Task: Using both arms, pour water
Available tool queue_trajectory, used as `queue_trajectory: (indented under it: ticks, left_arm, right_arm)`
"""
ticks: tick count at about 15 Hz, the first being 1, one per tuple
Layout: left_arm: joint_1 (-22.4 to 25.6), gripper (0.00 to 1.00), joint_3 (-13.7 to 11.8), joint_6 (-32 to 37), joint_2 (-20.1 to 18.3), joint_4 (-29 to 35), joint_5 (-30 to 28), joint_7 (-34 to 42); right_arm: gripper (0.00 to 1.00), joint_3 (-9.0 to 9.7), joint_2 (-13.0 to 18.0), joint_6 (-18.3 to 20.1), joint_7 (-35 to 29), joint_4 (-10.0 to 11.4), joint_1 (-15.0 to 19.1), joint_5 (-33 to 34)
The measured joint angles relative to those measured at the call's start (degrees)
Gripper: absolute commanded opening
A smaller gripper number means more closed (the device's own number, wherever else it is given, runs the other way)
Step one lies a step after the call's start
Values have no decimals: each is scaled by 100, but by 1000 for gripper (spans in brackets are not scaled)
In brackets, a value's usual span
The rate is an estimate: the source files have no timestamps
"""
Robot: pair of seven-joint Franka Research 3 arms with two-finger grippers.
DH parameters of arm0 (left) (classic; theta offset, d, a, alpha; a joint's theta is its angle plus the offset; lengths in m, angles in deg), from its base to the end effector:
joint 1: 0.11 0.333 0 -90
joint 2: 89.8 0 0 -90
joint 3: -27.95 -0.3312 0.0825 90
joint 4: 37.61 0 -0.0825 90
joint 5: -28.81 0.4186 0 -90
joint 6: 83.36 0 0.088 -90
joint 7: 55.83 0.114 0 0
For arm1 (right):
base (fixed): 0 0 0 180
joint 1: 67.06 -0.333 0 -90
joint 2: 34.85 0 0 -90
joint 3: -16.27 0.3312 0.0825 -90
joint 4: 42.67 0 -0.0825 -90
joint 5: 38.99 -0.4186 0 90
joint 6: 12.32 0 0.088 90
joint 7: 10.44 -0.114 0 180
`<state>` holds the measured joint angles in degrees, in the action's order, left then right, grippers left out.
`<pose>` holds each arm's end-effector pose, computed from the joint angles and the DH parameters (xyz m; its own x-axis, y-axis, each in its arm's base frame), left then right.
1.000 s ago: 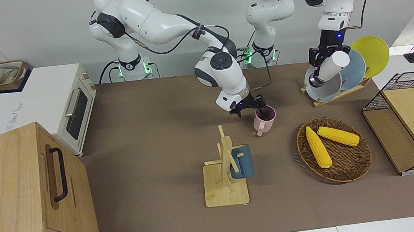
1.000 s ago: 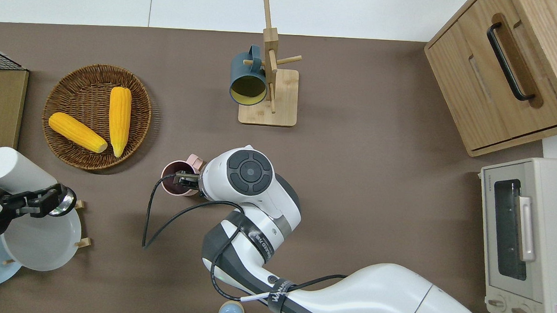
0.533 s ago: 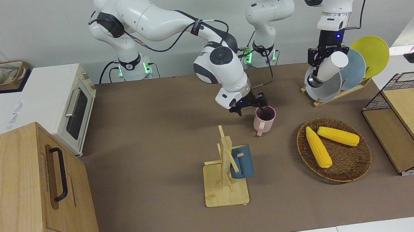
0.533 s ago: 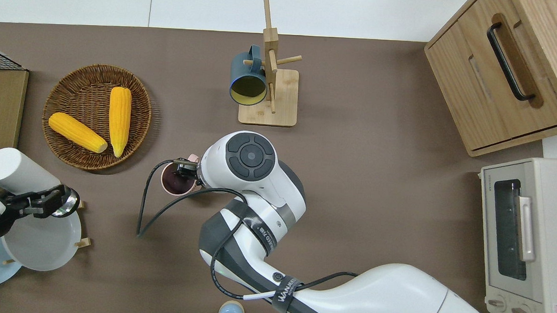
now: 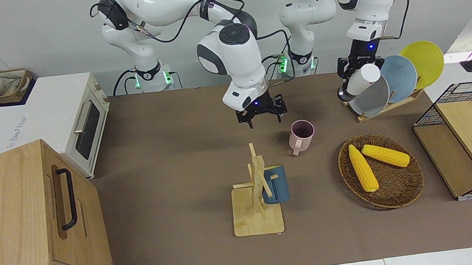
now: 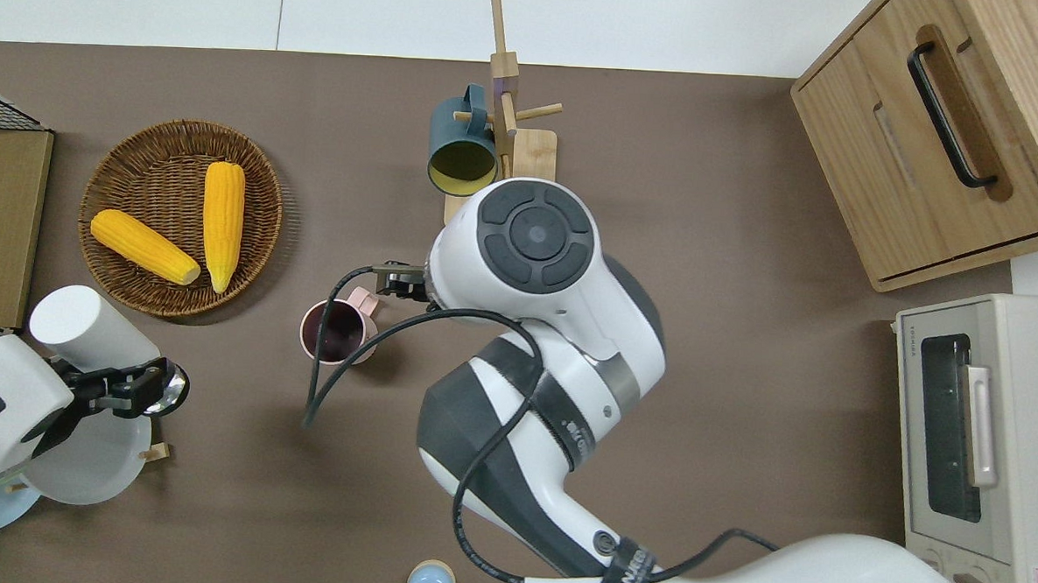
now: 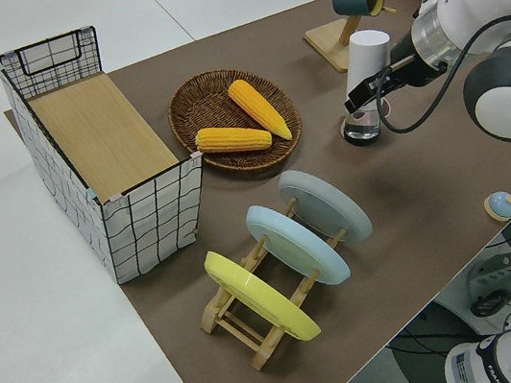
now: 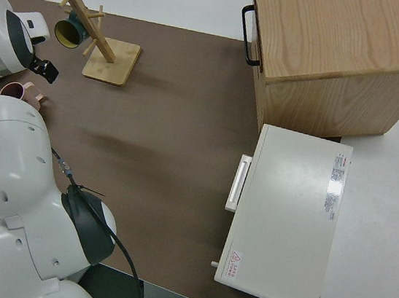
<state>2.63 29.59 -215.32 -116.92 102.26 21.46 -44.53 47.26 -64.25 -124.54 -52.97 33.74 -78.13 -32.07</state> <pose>0.4611 0.0048 0.5010 0.9360 -0.0940 0.3392 -0.1139 -0.9927 0.0393 0.6169 0.4320 0.4838 0.9976 -0.0579 0.0381 -0.0481 -0.9741 -0.2208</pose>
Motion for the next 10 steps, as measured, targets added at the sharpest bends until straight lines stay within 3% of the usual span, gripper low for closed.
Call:
queue_trajectory:
  ticks: [3,6,10]
  left_arm:
    - [-201,0,2,3,-14,138,-26,-4]
    - [-376,0,8,3,-40,259,-172,-4]
    - [-615,0,28,3,-104,407,-298,-4]
  right_arm:
    - [983,-410,438,636,964,-3,185,3]
    - [983,-1023,797,1249,2029,1,261,1]
    - [983,-1819,1103,1765,3066,21,276,1]
